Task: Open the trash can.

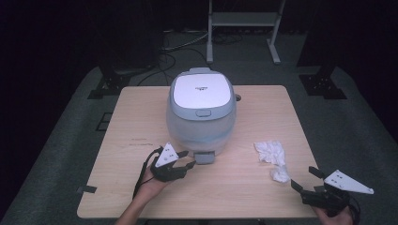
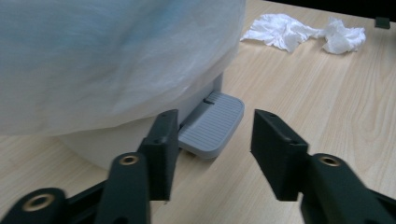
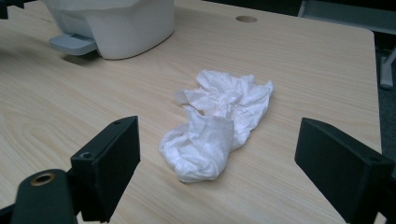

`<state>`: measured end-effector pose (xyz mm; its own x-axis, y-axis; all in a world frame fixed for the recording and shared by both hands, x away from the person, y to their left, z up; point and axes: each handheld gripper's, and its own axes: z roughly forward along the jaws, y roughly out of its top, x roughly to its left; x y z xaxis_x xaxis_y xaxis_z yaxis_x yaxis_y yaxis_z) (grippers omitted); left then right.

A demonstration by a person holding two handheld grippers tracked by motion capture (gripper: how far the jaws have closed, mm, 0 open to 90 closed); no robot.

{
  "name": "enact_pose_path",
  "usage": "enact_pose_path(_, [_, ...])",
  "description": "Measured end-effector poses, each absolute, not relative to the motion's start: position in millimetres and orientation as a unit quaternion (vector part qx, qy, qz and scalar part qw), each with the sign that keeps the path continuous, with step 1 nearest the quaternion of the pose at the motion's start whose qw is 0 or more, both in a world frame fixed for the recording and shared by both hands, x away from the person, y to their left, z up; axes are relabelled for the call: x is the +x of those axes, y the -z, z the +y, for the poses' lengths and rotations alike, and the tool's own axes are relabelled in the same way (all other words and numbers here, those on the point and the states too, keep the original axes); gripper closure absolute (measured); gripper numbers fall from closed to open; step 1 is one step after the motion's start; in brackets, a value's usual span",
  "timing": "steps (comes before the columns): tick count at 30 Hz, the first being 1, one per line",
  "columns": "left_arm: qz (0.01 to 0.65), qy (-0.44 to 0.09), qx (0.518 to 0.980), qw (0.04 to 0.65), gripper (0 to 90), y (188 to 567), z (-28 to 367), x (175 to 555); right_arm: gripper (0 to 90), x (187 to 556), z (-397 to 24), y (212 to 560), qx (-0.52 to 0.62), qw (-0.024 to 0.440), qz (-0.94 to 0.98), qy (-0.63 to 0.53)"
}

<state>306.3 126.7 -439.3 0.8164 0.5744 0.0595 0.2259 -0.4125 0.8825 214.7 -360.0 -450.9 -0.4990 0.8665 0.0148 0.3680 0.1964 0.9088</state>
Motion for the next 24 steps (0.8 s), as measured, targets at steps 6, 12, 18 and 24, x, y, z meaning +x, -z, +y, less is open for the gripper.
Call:
enact_pose_path(6, [0.242,-0.177,0.829,0.473,66.3,445.9,114.0,313.3,13.0,214.4,-359.6,450.9,0.425,0.267,0.728,-0.468])
enact_pose_path(12, [0.248,-0.176,0.827,0.473,70.4,450.1,107.5,319.6,13.0,214.1,-359.1,451.0,0.424,0.266,0.729,-0.467])
enact_pose_path(18, [0.245,-0.176,0.832,0.465,72.7,457.1,97.8,323.3,13.0,214.0,-359.3,451.1,0.425,0.265,0.729,-0.467])
enact_pose_path(24, [0.245,-0.182,0.834,0.460,75.0,462.1,93.1,325.9,13.0,213.9,-358.7,451.1,0.425,0.264,0.729,-0.468])
